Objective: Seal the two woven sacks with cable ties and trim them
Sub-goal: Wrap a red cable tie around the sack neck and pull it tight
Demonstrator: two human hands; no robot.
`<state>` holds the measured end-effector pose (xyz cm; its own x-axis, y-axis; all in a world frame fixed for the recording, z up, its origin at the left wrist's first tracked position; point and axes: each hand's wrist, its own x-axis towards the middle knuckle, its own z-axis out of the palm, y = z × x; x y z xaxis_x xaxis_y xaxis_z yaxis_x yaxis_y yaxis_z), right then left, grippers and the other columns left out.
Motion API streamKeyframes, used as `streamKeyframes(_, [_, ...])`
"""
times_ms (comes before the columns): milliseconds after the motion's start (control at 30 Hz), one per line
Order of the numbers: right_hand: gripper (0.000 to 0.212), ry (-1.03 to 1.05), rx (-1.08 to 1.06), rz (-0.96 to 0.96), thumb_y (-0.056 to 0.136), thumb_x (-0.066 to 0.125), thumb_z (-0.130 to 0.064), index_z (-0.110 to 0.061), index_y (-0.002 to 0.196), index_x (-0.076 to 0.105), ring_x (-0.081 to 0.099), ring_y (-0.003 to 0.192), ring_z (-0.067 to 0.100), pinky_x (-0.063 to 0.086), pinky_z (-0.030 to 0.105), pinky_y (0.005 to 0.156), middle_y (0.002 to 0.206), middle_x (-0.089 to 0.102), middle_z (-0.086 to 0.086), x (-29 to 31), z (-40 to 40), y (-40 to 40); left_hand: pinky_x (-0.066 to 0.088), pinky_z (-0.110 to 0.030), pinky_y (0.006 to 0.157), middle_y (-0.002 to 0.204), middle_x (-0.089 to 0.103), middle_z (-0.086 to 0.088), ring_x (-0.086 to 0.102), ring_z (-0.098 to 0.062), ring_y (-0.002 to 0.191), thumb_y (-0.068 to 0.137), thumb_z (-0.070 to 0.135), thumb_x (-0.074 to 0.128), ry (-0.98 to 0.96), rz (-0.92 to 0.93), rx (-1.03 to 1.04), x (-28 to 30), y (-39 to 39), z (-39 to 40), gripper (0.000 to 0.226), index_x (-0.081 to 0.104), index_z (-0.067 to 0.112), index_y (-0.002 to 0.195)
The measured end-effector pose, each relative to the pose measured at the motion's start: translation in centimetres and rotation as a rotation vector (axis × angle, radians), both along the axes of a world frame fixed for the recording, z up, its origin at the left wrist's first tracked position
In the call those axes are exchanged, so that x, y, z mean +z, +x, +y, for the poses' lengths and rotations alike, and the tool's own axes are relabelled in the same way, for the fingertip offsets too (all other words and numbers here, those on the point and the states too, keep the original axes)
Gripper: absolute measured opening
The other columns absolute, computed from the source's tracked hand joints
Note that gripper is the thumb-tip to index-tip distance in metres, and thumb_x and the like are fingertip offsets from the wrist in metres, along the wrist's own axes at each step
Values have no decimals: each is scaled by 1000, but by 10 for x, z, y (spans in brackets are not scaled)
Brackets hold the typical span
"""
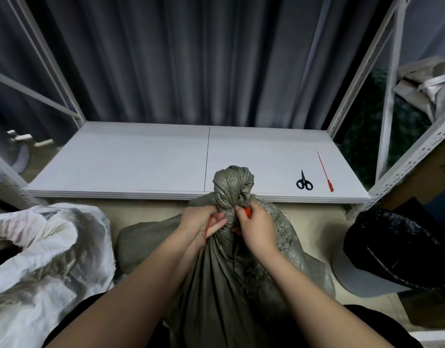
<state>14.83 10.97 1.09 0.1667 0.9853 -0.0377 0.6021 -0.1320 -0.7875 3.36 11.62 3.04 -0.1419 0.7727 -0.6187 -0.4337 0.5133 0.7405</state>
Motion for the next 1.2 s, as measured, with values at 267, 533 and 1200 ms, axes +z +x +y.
streamKeyframes(267, [18,8,11,-51,91,54,-22,-6,94,60,63,86,37,45,37,71,90,69,21,-7,4,8,56,-23,48,51,68,-1,66,-8,44,92,8,57,-136,9,-319,6,-22,-5,15,59,7,77])
streamKeyframes(533, [20,-9,-30,-95,92,50,-22,-5,96,59,62,93,38,42,36,69,98,68,23,-11,2,4,49,-17,43,60,52,3,53,-7,56,95,12,50,-80,72,-215,3,0,-14,24,52,15,71])
streamKeyframes(1200, [23,89,361,-163,95,50,-31,-14,109,57,60,100,27,42,31,78,109,64,8,-1,1,29,56,-18,51,54,70,-8,68,-8,49,98,1,38,102,-298,-12,6,8,-13,26,56,-3,79])
